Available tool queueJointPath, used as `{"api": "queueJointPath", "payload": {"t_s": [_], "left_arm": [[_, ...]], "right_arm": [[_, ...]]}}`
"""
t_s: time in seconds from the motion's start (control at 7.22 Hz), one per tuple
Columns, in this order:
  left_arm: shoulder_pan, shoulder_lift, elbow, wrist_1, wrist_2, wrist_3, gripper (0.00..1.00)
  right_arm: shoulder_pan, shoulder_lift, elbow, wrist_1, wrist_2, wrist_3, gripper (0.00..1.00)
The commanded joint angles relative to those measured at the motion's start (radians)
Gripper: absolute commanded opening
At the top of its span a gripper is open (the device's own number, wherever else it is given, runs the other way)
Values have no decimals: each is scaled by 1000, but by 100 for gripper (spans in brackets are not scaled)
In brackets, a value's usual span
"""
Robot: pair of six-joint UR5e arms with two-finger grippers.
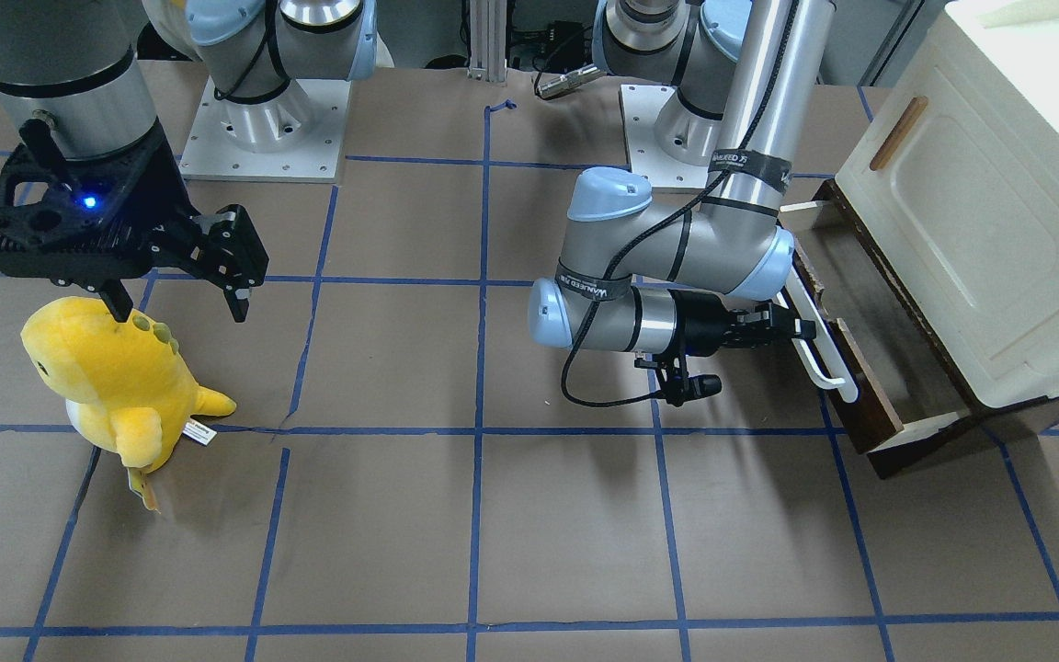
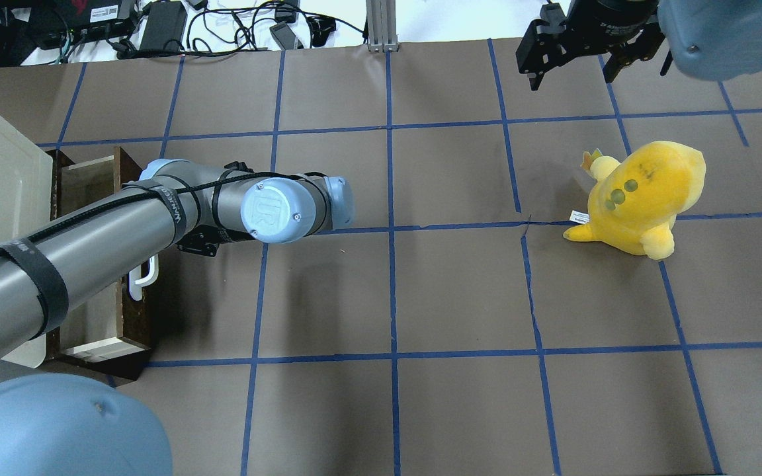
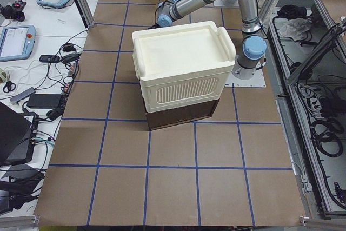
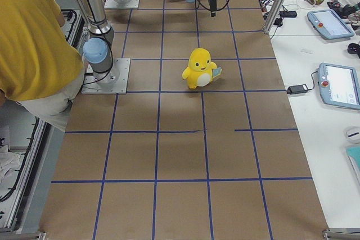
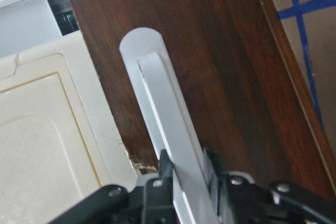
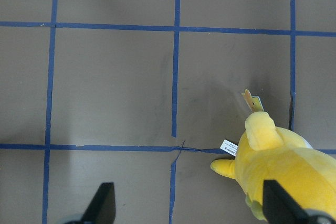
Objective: Pull drawer sideways
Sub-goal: 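Pull the handle with the left gripper away from the cabinet, then open the left gripper and lift it off the handle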
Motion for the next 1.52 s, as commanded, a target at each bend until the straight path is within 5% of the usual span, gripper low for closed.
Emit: {"api": "queueJointPath", "payload": {"t_s": [0.0,0.14,0.28,0.69,1.39], "left_arm": [[-5,0,0,1,1,1,22],[-5,3,0,4,-1,-1,55],[-5,12,3,7,-4,3,100],[-11,52,60,7,-88,47,100],[2,253,304,93,-738,357,100]], "right_arm": [[0,0,0,0,0,0,100],[0,0,0,0,0,0,100],[0,0,0,0,0,0,100],[0,0,0,1,2,0,100],[0,0,0,0,2,0,100]]}}
